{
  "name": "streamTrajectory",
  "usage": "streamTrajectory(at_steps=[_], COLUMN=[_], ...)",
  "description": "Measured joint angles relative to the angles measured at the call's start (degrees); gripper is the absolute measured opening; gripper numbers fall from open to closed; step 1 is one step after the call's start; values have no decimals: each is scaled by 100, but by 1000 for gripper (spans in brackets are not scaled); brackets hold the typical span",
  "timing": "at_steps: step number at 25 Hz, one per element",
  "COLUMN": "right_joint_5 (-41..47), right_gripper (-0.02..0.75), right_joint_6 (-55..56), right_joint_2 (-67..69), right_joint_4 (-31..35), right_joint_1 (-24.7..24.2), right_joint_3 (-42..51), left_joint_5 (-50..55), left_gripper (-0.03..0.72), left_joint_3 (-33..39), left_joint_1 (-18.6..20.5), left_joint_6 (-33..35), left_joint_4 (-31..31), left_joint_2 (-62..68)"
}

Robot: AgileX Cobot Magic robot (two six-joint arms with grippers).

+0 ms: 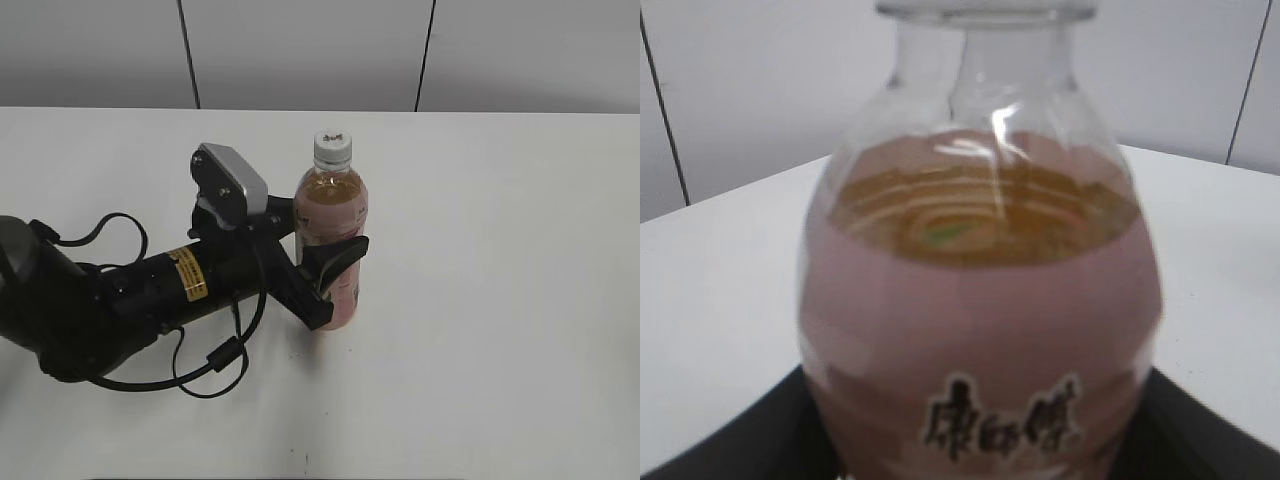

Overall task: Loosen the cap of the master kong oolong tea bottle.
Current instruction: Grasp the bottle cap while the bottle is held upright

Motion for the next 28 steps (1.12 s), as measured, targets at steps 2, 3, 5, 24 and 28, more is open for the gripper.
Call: streamTrajectory(at_steps=[2,3,5,24,28], right_joint_5=[-112,-196,-333,-453,-108], right_gripper=[503,503,503,441,440], right_joint_6=[0,0,0,-541,-507], right_joint_2=[238,432,1018,7309,7982], right_joint_4=[0,0,16,1150,1162], right_joint_1=[0,0,0,98,609], right_joint_3=[-81,-137,-254,-2654,-3496], left_joint_5=[0,0,0,-20,-20], left_gripper=[419,419,419,419,419], left_joint_3=[0,0,0,0,0], left_joint_1=[0,0,0,0,0], left_joint_6=[0,0,0,0,0], left_joint_4=[0,0,0,19,19], left_joint_2=[0,0,0,0,0])
